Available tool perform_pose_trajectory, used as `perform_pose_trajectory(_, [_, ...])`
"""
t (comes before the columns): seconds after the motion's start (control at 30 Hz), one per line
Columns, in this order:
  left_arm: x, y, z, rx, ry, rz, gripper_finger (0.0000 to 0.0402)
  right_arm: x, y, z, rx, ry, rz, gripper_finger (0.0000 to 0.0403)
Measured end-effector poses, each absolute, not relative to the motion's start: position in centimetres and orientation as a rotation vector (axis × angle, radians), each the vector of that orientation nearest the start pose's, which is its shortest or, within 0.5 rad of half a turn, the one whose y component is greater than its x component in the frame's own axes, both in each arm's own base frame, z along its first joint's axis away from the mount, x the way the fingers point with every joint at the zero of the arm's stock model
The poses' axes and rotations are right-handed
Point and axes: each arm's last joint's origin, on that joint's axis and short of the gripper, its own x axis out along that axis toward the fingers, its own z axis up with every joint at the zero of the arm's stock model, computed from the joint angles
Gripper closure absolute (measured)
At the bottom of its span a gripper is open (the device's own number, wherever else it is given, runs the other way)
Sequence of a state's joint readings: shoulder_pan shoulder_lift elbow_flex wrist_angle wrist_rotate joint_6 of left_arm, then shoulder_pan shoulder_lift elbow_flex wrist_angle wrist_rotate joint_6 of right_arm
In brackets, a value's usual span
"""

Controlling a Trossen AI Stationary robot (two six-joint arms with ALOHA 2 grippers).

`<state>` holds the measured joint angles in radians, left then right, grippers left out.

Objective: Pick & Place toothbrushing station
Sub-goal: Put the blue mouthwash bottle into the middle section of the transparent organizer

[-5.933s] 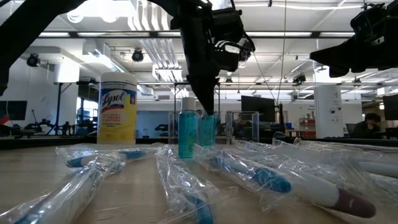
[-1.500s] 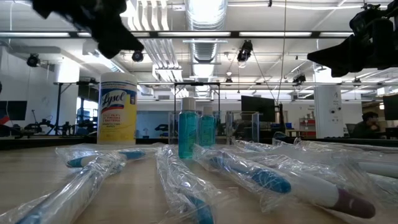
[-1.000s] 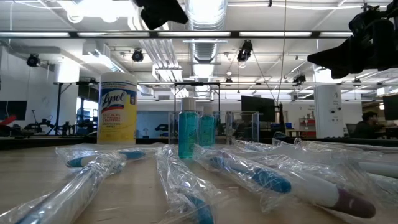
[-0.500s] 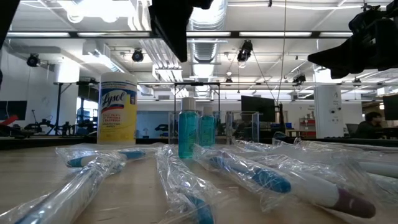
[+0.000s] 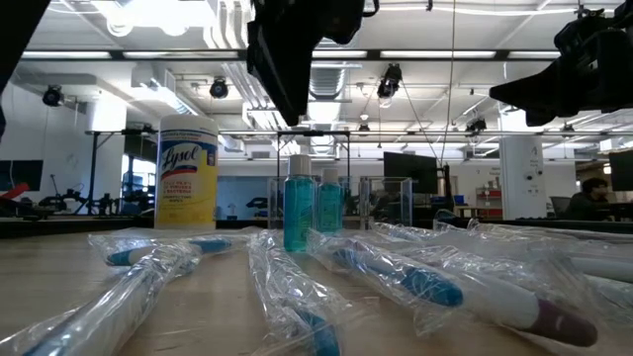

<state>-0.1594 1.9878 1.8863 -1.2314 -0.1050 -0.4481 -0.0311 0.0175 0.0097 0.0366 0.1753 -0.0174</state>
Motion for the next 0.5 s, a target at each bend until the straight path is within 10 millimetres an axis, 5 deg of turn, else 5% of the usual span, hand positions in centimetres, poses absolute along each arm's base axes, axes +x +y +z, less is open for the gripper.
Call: perform_pose_trajectory(0.5, [40.0, -4.6, 28.3, -0.44, 1.252, 0.395, 0.0163, 9.8, -0.8, 16.8, 0.001, -0.017, -0.206, 0.0394])
